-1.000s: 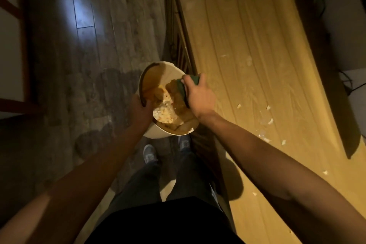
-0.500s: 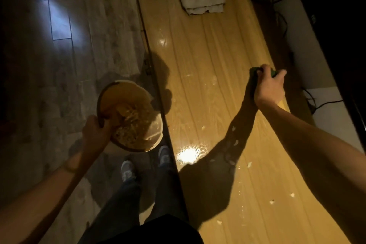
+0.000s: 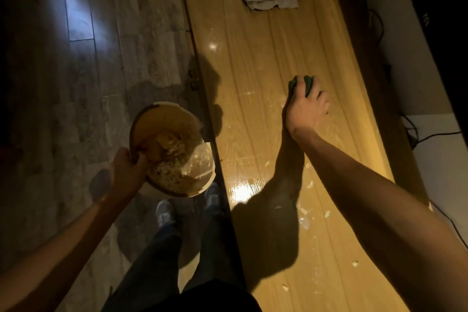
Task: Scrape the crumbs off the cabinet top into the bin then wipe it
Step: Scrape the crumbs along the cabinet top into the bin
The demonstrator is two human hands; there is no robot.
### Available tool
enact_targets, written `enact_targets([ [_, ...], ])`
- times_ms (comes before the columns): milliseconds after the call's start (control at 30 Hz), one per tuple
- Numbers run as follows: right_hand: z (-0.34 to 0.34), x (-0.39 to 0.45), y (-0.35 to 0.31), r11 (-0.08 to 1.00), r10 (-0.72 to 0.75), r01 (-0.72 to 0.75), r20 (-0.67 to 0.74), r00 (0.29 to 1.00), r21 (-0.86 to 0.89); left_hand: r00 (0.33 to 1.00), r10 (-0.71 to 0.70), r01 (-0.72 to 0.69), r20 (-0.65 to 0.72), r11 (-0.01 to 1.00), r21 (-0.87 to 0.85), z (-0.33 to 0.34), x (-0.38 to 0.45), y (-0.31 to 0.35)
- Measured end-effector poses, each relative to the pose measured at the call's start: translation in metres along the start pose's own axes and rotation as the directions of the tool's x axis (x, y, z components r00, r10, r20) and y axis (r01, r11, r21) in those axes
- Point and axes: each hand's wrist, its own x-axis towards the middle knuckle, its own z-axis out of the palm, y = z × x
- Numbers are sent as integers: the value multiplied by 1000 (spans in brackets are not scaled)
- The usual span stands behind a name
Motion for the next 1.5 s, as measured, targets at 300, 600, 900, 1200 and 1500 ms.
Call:
enact_targets([
  [300, 6, -75, -136, 981, -192, 190, 65, 979, 42, 999, 33, -35, -30, 995, -91, -11, -4, 8],
  [600, 16, -238, -229, 783, -621, 535, 360, 696, 317, 999, -2, 10, 39, 978, -207, -48, -20, 1],
  [900, -33, -218, -151, 832, -365, 311, 32, 930, 460, 997, 53, -48, 57, 995, -86, -54, -41, -10],
  [1200, -68, -135, 81, 933, 203, -174, -63, 977, 316, 995, 4, 1, 99, 998, -57, -25, -70, -23],
  [1500, -68, -97, 217, 911, 400, -405, 72, 914, 76, 998, 32, -31, -61, 999, 18, -11, -90, -26],
])
